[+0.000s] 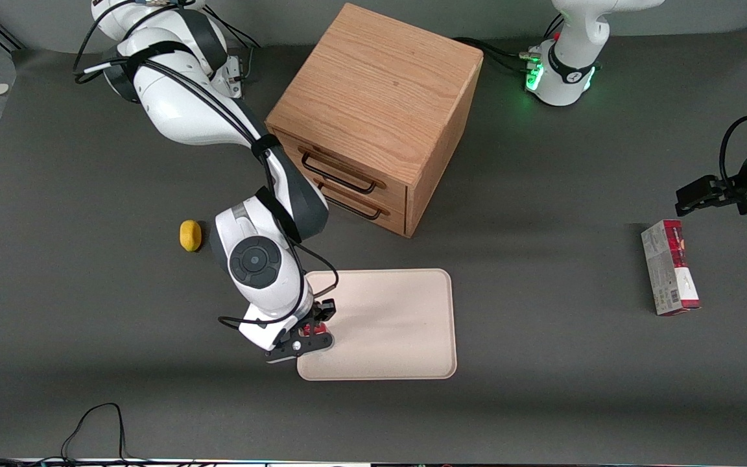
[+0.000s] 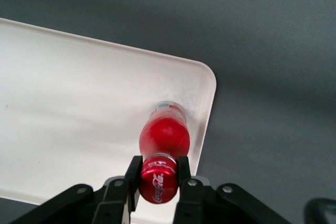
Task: Place coke bottle on tray
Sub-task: 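Lower the bottle onto the tray and open the right gripper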
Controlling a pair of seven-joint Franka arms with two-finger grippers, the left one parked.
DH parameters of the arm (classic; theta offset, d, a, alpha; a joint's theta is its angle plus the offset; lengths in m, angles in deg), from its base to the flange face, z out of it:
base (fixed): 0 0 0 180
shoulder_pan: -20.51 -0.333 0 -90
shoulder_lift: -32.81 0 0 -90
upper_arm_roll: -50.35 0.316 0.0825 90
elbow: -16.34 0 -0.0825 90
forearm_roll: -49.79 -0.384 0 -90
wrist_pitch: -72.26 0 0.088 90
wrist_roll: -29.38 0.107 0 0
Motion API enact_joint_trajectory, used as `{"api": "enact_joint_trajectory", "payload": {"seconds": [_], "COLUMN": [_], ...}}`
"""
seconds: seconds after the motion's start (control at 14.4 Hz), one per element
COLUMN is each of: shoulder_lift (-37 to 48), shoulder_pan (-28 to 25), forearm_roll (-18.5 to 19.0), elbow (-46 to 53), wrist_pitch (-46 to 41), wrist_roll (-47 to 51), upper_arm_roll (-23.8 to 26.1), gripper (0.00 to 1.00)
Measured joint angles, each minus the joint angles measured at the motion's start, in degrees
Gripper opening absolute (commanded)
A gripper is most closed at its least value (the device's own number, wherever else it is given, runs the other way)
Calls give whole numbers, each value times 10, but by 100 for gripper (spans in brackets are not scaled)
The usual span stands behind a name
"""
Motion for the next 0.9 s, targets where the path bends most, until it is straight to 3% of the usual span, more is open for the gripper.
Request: {"api": "enact_joint_trajectory", "payload": {"seconds": [0.42,0.9], "shoulder_lift": [9,149], "shoulder_pan": [0,0], "forearm_roll": [0,0], "elbow": [11,29], "wrist_pitch": [-18,-241], "wrist_roll": [0,0], "upper_arm_roll": [0,-1], "gripper": [100,100]}}
